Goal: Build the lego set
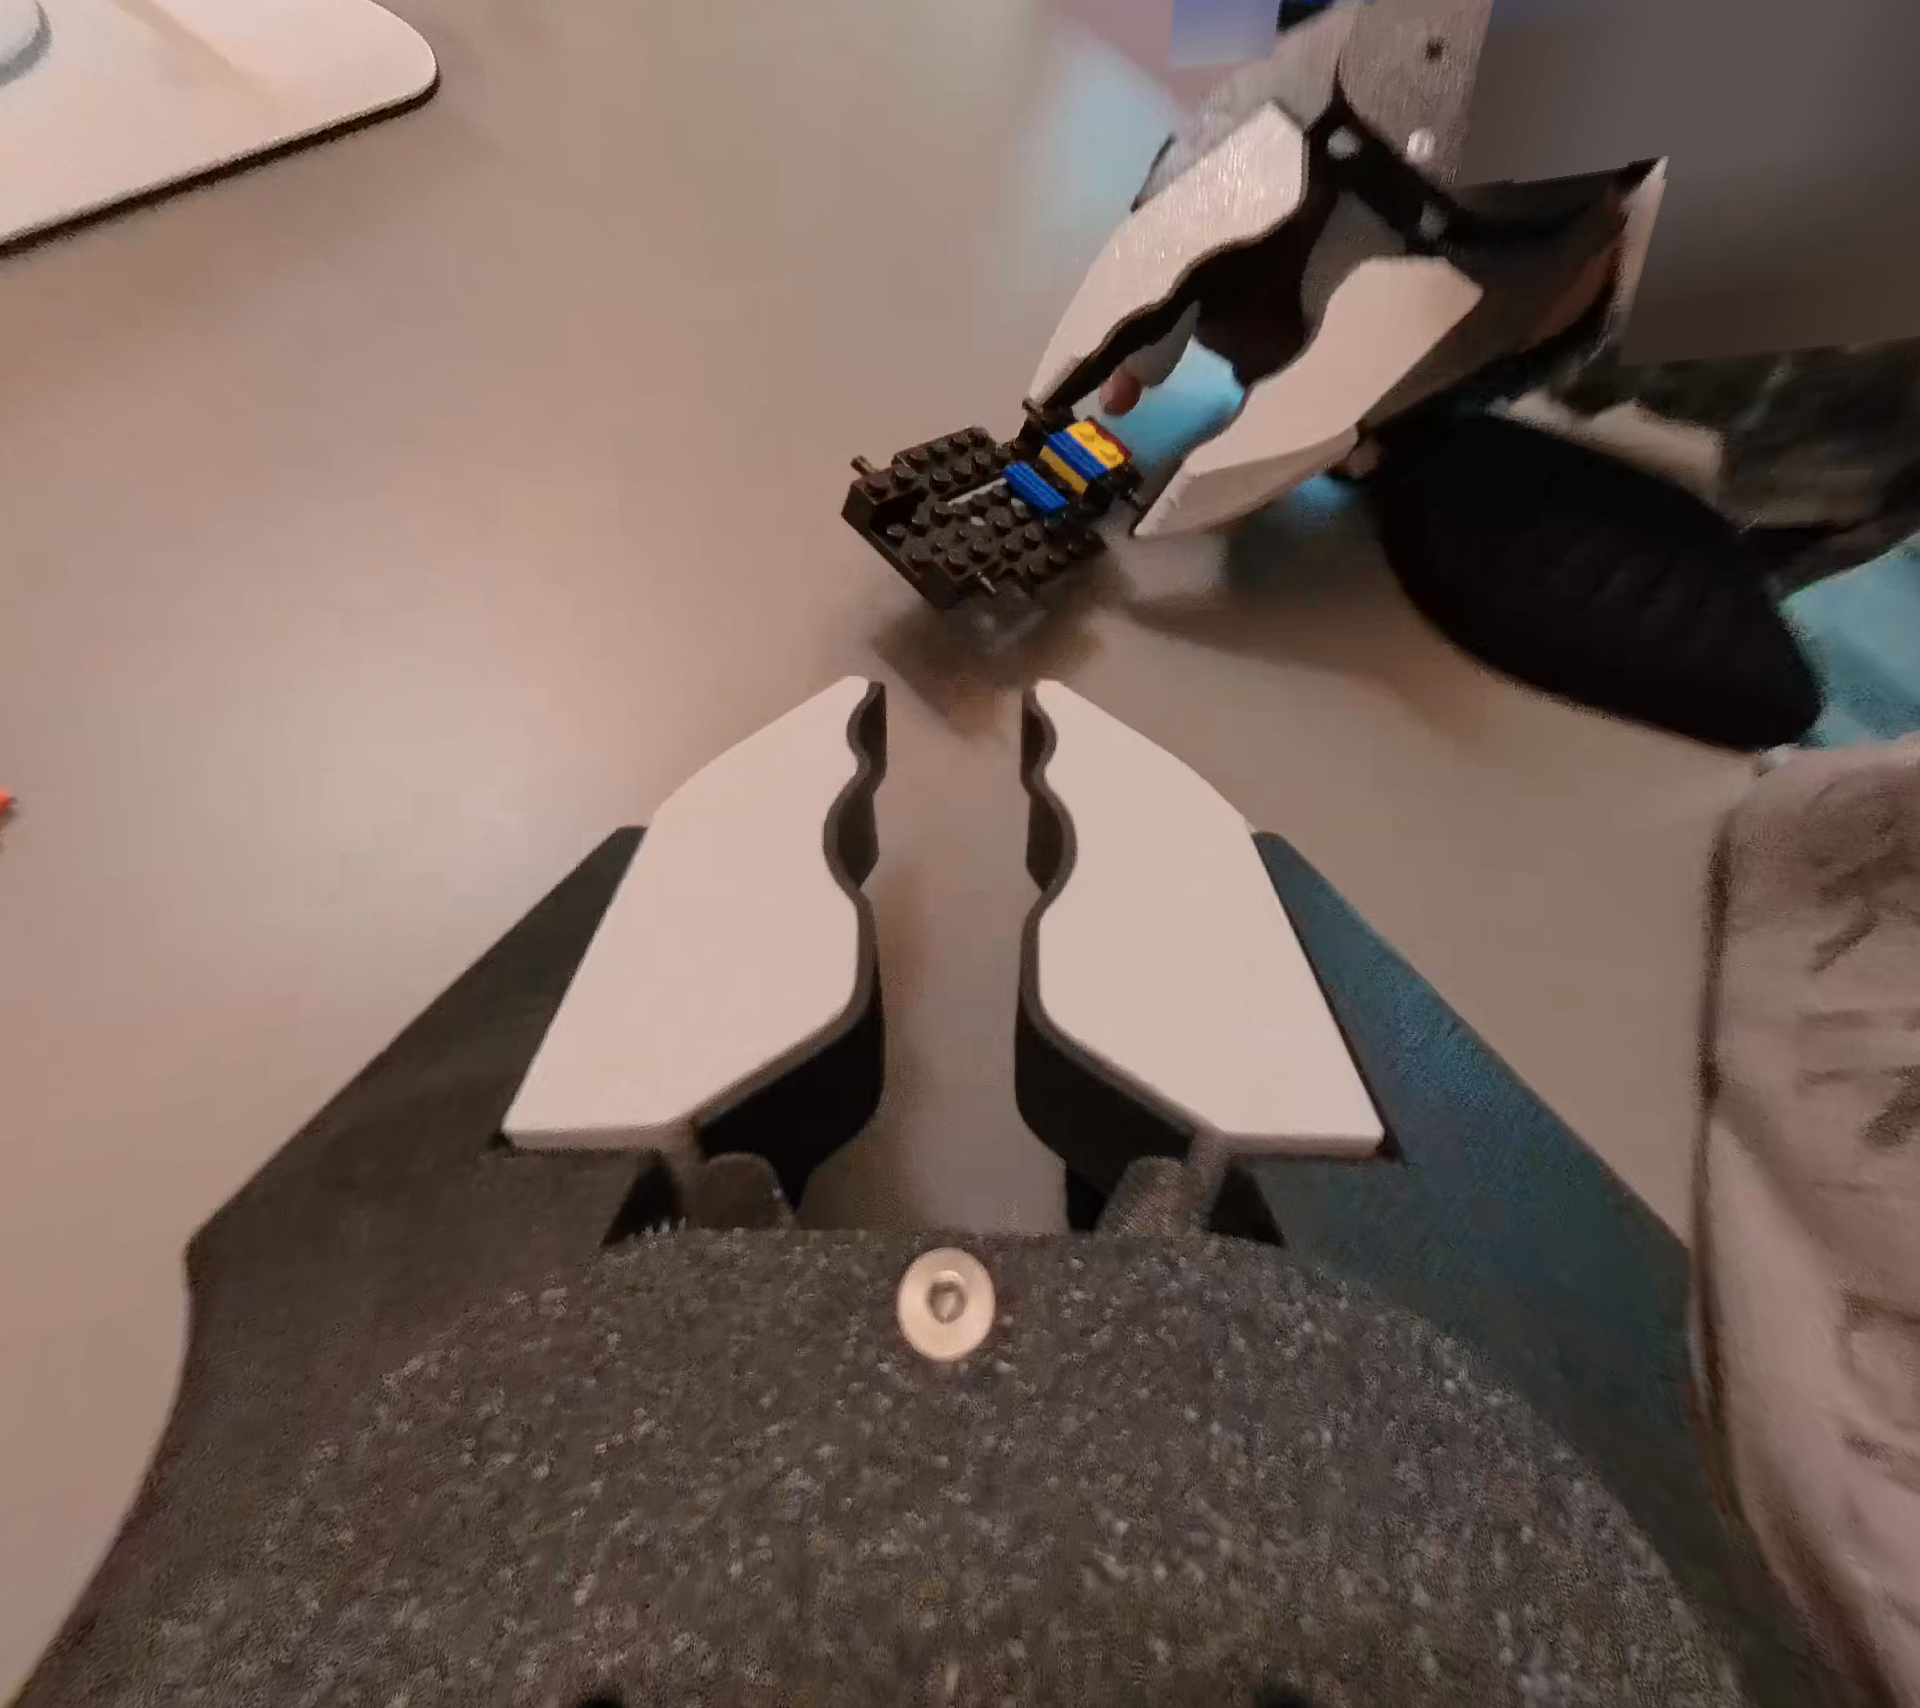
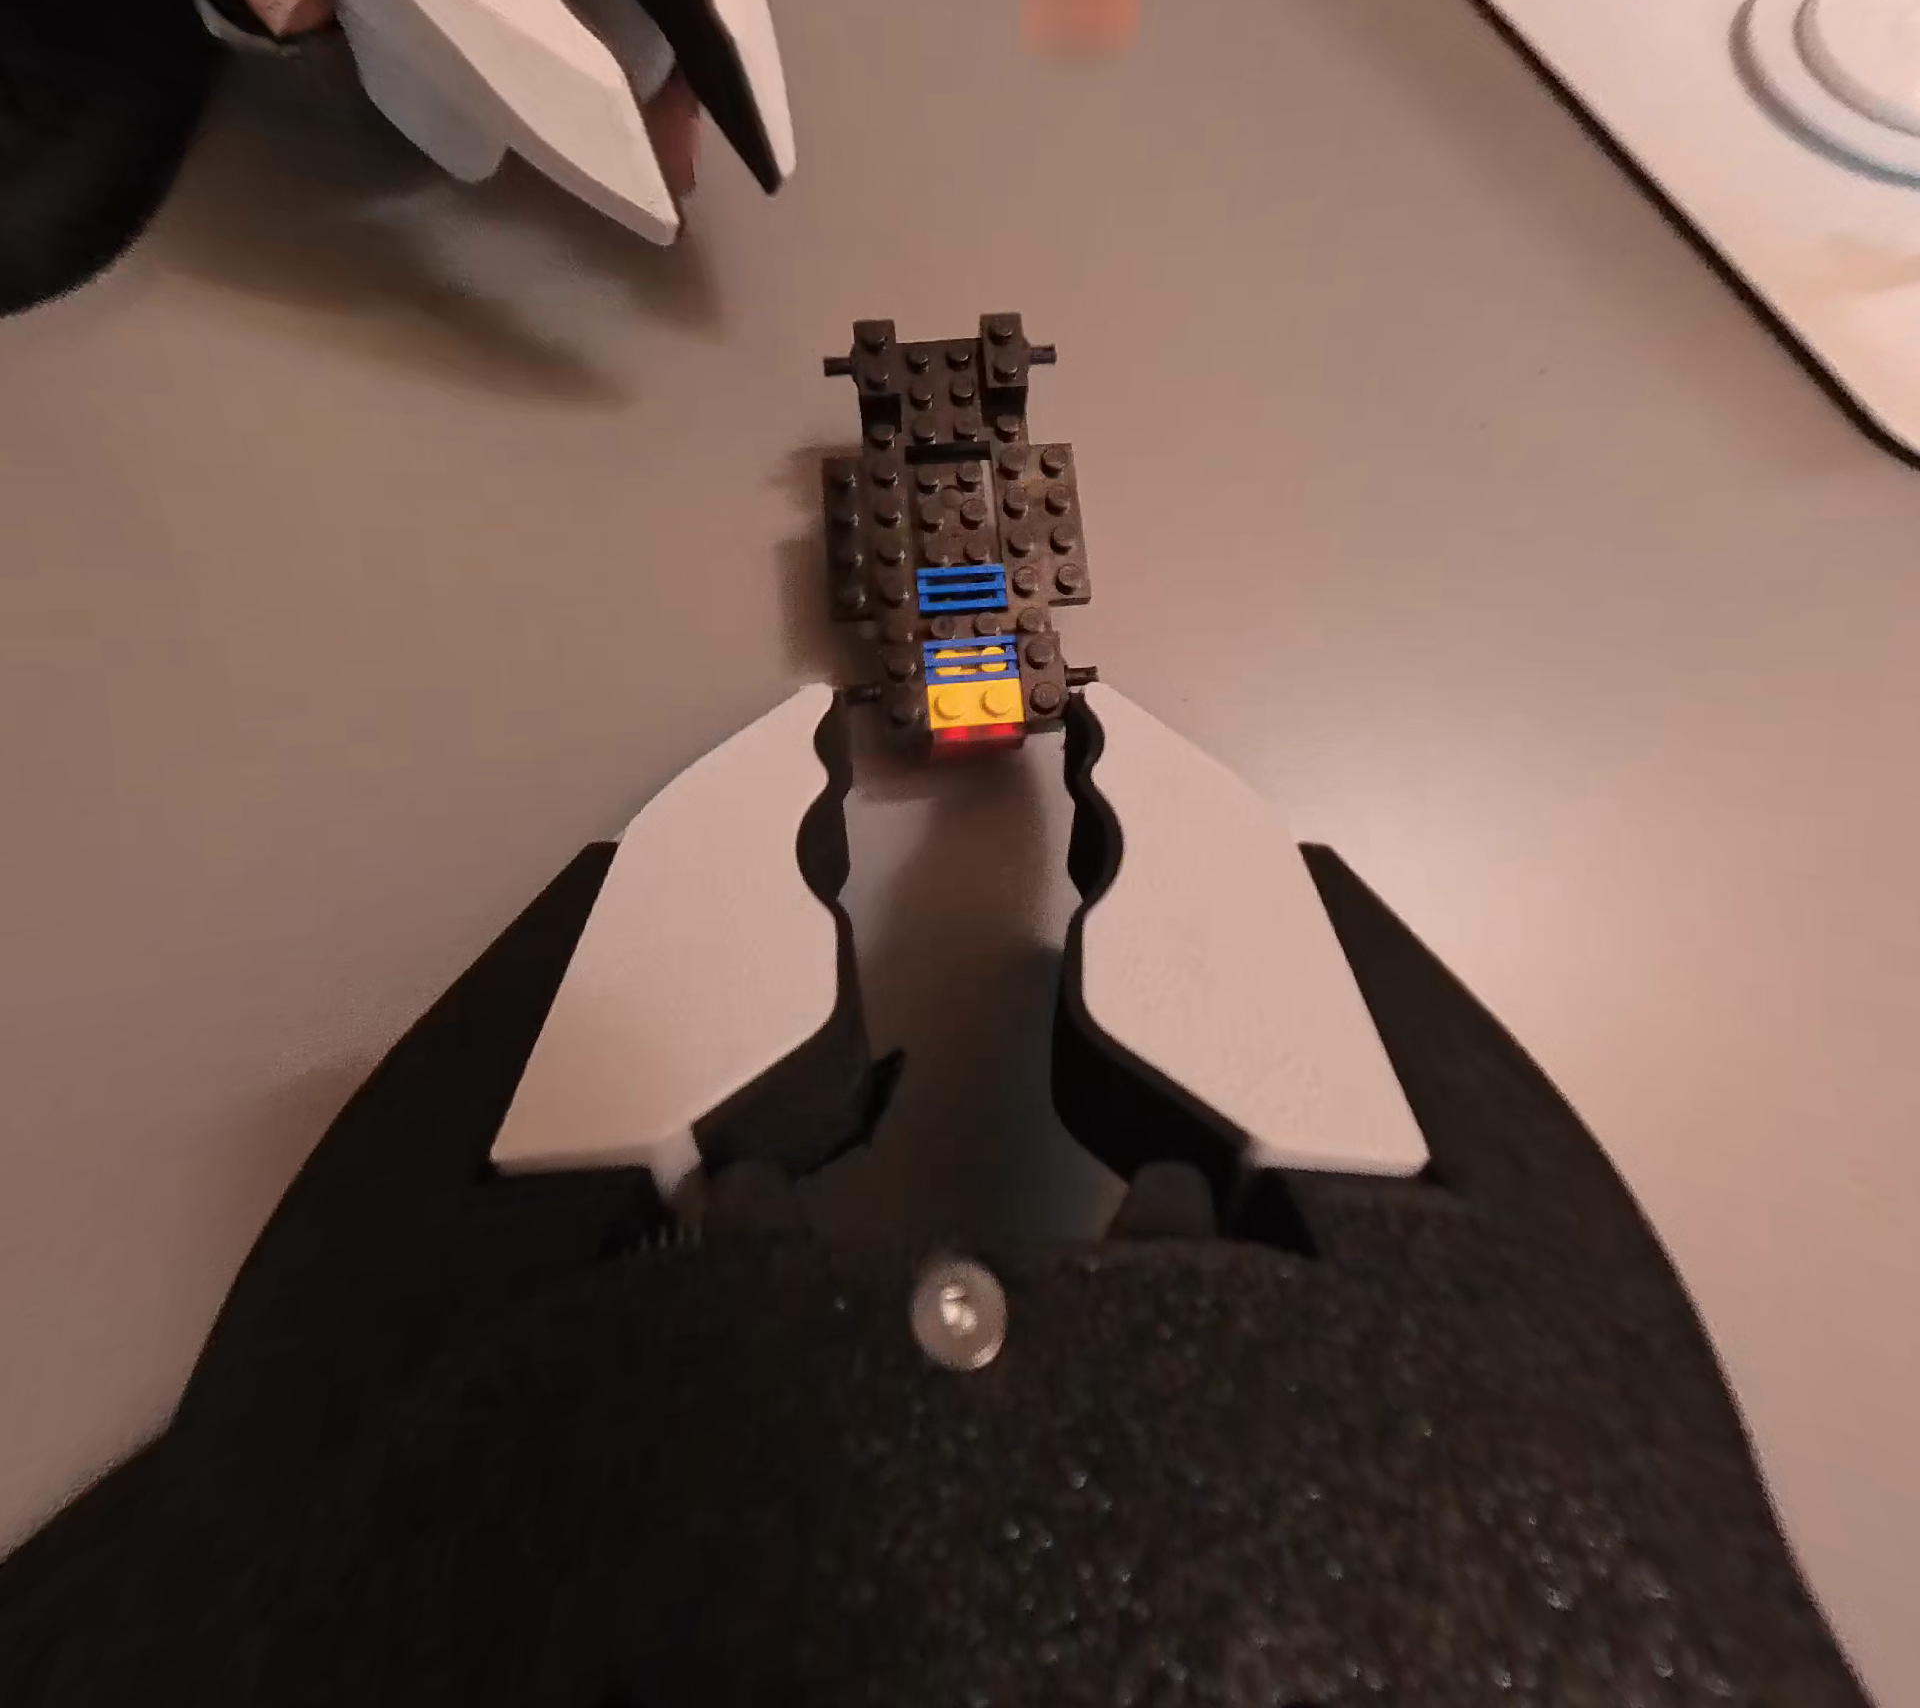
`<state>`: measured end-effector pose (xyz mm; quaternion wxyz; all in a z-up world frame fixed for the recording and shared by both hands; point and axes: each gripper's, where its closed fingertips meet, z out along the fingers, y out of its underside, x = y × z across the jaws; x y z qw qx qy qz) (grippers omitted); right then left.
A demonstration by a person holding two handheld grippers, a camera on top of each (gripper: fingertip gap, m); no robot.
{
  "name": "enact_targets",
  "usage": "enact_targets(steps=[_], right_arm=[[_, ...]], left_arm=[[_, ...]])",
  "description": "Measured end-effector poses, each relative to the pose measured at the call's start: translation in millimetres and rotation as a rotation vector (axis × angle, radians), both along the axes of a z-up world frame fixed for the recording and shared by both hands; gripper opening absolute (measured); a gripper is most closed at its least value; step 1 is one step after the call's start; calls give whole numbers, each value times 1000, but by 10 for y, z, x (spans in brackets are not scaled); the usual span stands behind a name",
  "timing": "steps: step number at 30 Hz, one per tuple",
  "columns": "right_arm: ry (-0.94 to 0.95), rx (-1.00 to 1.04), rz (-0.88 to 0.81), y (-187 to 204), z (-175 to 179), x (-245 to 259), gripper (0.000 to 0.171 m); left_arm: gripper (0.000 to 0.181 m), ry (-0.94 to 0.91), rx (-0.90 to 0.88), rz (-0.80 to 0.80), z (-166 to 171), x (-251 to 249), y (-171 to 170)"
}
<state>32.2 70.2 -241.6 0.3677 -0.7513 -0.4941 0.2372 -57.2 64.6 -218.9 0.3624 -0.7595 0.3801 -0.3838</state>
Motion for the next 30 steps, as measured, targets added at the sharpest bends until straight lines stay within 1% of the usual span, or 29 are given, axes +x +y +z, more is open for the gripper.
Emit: enact_targets(steps=[3, 7, 9, 14, 16, 22, 25, 28, 30], right_arm=[[45, 33, 10, -28, 108, -5, 39], [46, 84, 60, -99, 240, -50, 39], [49, 105, 80, -141, 287, -74, 39], [62, 155, 115, -260, 363, -140, 40], [53, 172, 124, -303, 354, -154, 40], [29, 167, 138, -421, 310, -150, 40], [-8, 126, 150, -487, 286, -134, 40], [-22, 48, 160, -555, 291, -111, 40], [8, -49, 176, -602, 350, -93, 45]], left_arm=[[30, -132, -155, 27, 135, 62, 34], [31, -320, -477, 43, 265, 194, 45], [30, -365, -596, 29, 274, 257, 4], [27, -338, -673, -8, 221, 355, -175], [19, -334, -700, -15, 219, 370, -236], [15, -347, -809, -10, 176, 375, -380], [14, -376, -895, -18, 141, 391, -457], [14, -381, -939, -20, 111, 406, -514], [13, -367, -943, -19, 78, 405, -535]])
